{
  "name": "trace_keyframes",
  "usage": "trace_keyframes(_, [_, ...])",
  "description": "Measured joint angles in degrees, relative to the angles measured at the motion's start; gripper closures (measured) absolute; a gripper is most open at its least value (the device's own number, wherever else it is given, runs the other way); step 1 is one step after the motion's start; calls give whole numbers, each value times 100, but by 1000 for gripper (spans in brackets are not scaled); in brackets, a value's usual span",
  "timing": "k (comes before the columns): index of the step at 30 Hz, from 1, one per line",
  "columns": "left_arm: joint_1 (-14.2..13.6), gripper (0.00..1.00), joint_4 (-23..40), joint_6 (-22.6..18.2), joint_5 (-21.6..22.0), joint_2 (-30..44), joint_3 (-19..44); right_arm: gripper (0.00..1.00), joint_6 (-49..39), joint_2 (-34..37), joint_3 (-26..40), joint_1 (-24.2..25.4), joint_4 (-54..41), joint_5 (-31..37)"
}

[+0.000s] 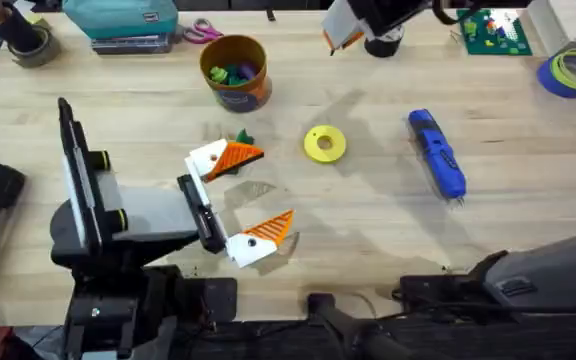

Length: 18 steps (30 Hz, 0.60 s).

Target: Pick up the gripper from the table and insert it into the empty holder that is missing its gripper. Then pick up a screw, insert it into the mounting hole, and use the screwdriver to tighten it. Finally, clean up the table by picking up the vegetable and placing it into the bucket.

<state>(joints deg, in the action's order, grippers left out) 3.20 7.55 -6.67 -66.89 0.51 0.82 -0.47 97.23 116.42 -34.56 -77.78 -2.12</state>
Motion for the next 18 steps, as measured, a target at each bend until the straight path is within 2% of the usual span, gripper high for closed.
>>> trace_keyframes(8, [0,15,0,2,0,0,0,995,0,0,0,-428,0,0])
trace_keyframes(18, [0,15,0,-1,0,0,0,995,0,0,1,-1193,106,0])
